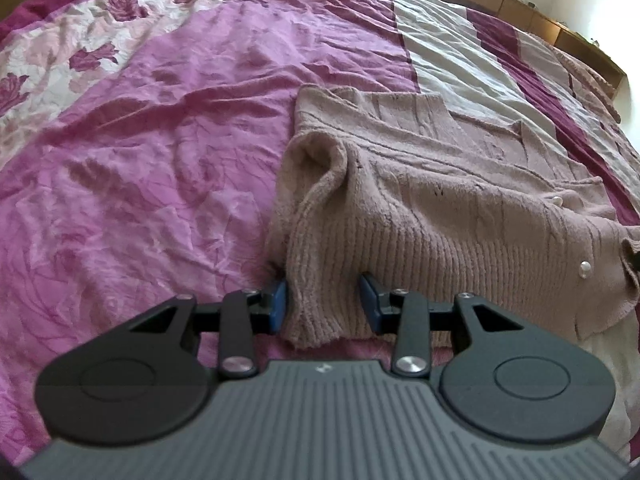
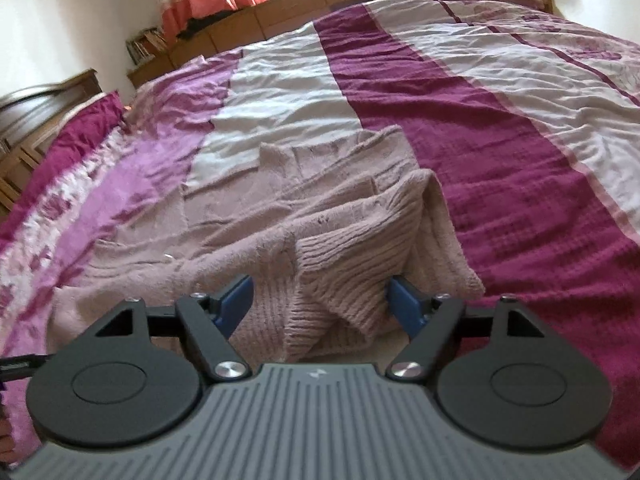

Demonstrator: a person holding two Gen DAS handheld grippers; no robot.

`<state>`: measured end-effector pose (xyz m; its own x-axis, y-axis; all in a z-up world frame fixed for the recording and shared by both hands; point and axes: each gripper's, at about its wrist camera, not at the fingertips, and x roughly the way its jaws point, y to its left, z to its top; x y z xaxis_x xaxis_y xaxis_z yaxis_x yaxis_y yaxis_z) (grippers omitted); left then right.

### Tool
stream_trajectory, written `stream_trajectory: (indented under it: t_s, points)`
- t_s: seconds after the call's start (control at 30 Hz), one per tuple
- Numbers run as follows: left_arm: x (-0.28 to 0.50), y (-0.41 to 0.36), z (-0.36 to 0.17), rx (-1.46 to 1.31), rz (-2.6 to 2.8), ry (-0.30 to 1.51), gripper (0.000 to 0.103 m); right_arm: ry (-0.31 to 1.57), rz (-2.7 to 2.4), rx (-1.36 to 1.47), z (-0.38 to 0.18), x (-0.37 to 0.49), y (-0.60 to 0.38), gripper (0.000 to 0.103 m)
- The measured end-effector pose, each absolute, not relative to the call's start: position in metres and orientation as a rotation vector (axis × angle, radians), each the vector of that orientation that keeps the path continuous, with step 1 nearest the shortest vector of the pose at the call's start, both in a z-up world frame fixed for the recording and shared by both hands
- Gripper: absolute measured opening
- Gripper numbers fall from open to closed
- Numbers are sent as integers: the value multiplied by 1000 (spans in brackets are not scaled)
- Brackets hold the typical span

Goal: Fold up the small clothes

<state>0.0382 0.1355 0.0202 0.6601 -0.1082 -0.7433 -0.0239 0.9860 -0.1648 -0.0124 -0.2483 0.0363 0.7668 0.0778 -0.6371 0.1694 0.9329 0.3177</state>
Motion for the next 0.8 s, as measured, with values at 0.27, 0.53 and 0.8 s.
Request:
stream_trajectory:
  t_s: [0.27, 0.53, 0.8]
  points:
    - [40, 131, 18, -143, -64, 854, 39, 717, -100, 402, 20, -1, -256, 54]
    - [37, 133, 30, -201, -118, 851, 12, 707, -79, 521, 27, -7, -281, 13]
    - [34, 144, 60, -324, -157, 782, 11, 627, 30, 613, 51, -11, -289, 11]
